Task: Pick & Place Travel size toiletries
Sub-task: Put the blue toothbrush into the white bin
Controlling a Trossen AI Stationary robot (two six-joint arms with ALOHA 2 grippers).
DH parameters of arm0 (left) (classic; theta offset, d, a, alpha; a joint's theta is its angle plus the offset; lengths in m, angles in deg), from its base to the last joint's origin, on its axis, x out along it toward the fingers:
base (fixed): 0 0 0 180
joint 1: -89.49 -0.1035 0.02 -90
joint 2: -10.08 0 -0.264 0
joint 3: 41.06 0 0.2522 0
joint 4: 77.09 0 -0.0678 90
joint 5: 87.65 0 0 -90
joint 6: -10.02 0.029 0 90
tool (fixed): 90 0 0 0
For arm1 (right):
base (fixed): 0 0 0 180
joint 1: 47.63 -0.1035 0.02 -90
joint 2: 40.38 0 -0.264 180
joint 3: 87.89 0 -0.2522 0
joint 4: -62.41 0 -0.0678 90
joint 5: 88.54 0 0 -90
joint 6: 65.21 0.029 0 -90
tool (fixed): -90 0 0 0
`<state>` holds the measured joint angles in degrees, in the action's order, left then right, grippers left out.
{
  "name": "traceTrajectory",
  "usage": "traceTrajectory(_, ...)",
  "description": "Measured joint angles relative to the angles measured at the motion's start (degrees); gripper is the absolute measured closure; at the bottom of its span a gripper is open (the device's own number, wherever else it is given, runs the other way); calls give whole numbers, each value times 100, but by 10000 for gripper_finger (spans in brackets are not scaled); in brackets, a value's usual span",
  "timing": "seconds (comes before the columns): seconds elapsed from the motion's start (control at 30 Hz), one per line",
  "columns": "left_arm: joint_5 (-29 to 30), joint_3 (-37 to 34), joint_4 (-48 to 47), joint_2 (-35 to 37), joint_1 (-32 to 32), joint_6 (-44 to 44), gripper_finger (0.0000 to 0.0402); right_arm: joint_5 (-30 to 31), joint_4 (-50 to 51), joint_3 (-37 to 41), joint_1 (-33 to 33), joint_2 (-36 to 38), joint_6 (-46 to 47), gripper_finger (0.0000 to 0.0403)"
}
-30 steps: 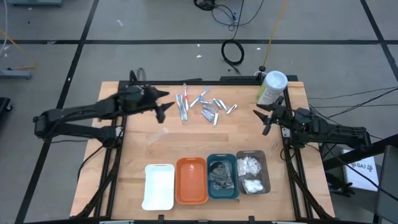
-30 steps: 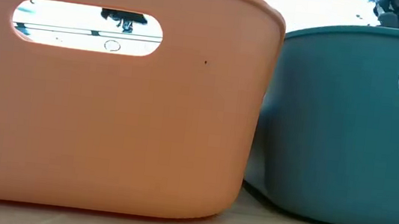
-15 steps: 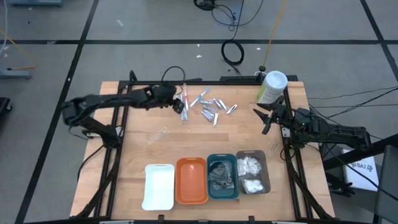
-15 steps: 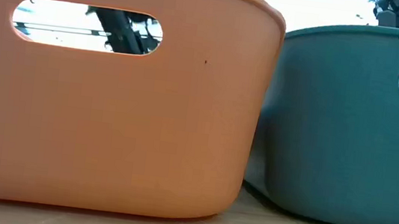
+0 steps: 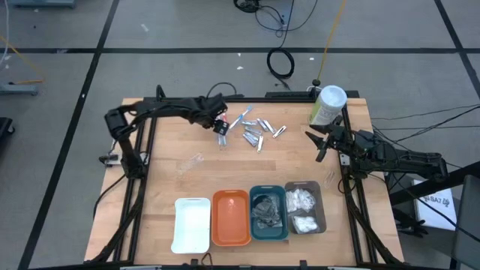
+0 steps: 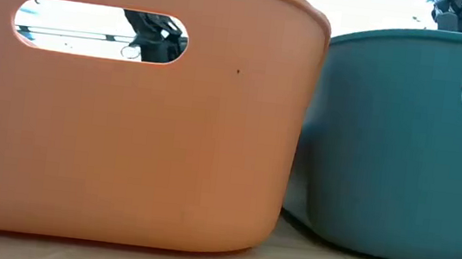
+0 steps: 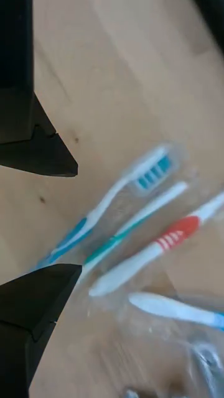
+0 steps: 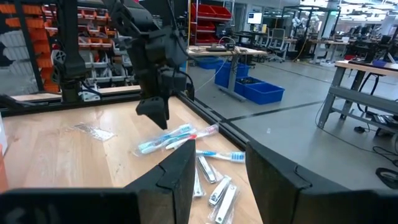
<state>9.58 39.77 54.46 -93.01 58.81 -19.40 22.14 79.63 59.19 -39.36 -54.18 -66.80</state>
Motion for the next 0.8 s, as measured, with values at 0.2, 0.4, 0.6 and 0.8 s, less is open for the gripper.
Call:
traceTrajectory(0.2,-218,2,-204,-300,-4,-106,165,-1,5,0,0,0,-7,273)
traceTrajectory(0.4,-226,2,-228,-358,11,-114,165,-1,8,0,0,0,-17,273)
traceTrajectory(0.6,-188,5,-696,-354,22,-53,165,-2,11,0,0,0,-5,273)
traceTrajectory(0.8,-12,13,-1536,-294,0,-119,197,-5,23,0,0,0,46,273)
